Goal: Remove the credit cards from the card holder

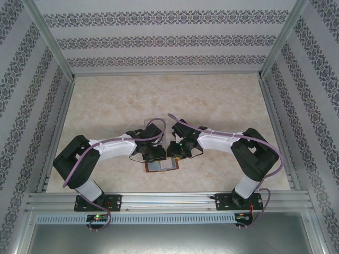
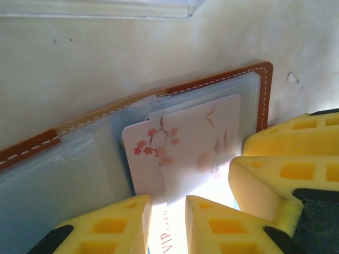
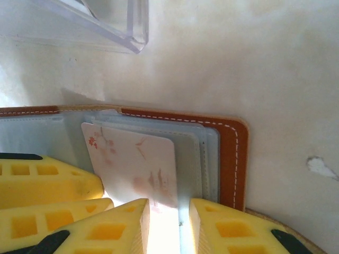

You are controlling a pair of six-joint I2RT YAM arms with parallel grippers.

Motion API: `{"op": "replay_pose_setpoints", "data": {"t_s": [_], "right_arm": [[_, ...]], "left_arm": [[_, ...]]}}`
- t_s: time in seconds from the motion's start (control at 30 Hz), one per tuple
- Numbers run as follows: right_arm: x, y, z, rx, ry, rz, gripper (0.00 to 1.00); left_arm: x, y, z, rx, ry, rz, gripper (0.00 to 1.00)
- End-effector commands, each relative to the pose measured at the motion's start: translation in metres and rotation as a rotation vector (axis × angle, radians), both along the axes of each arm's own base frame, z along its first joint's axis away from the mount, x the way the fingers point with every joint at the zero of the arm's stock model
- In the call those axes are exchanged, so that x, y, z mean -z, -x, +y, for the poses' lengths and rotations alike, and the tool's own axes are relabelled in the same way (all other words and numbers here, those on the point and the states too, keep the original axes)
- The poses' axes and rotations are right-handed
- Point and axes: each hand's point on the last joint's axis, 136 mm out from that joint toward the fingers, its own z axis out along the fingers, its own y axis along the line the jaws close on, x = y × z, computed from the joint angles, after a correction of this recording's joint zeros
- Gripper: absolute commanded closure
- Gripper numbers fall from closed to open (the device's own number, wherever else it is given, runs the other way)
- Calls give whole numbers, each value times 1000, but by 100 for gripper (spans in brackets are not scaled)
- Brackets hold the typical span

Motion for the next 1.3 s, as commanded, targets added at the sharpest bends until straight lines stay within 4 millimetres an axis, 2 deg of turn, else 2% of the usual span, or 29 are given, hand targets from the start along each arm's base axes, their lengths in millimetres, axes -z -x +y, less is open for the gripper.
{"op": "replay_pose_setpoints", "data": {"t_s": [0.0, 0.33, 0.5, 0.63, 0.83, 1.17, 1.27], "right_arm": [[11, 2, -8, 1, 69, 2, 70], [10, 3, -7, -2, 62, 3, 69], [12, 3, -8, -1, 64, 7, 69], [11, 3, -7, -5, 60, 7, 69], [11, 4, -7, -2, 61, 5, 69], [9, 4, -8, -2, 59, 1, 69], [9, 4, -9, -1, 61, 1, 69]], "left_arm": [[1, 0, 15, 6, -71, 3, 73], [-17, -7, 8, -16, -16, -49, 67], [-10, -6, 19, -32, -66, -45, 66], [-4, -3, 20, -34, -68, -26, 66], [5, -3, 25, -42, -100, -18, 70], [17, -1, 17, -34, -56, 4, 71], [15, -2, 11, -33, -19, -5, 76]]}}
